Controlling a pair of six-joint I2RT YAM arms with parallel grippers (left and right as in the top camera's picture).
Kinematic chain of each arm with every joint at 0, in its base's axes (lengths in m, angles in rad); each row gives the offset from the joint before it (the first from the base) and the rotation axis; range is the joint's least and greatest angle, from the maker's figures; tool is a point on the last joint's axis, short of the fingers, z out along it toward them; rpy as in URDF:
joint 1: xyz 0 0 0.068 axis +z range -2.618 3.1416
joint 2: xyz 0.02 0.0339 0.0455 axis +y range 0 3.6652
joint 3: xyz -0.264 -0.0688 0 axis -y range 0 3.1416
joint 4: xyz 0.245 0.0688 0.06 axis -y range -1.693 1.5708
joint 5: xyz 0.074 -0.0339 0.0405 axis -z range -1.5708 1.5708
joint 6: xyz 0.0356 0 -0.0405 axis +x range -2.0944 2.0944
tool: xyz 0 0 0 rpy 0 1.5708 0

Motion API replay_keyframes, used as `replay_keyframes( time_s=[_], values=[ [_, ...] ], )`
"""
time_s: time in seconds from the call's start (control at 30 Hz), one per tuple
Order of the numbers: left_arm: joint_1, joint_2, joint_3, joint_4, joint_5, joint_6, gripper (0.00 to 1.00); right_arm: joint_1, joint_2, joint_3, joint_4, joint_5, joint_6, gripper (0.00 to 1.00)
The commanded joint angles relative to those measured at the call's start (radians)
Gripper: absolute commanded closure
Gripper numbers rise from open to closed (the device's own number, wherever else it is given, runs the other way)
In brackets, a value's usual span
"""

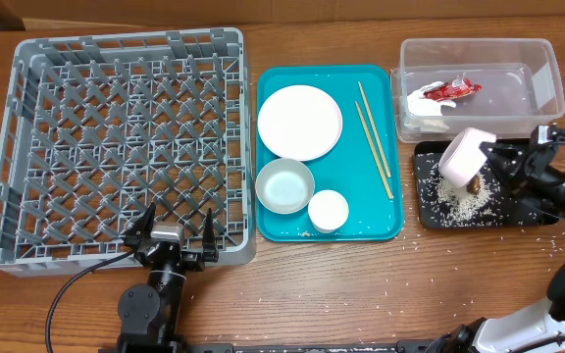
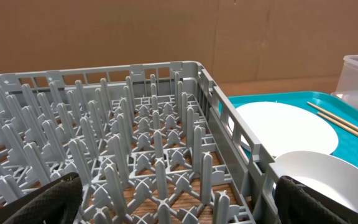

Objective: Sort waste into correct bins and load items into the dishwasher
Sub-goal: 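Tip the pink bowl over the black tray to dump the rice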

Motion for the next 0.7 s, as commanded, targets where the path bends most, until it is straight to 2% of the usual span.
replay_keyframes(
  time_s=[0.0,0.33,0.5,0.67],
  values=[
    [0.006,-0.002,-0.006,0.001,-0.003,0.019,0.0,-0.01,-0.001,-0.001,0.025,-0.076,0.187,0.96],
    [0.006,-0.002,-0.006,0.001,-0.003,0.019,0.0,-0.01,-0.001,0.0,0.141,-0.076,0.437,0.96],
    [0.006,-0.002,-0.006,0.001,-0.003,0.019,0.0,-0.01,-0.001,0.0,0.154,-0.077,0.434,0.96],
    [0.006,-0.002,-0.006,0.001,-0.003,0.019,0.0,-0.005,-0.005,0.0,0.148,-0.076,0.363,0.96]
  ],
)
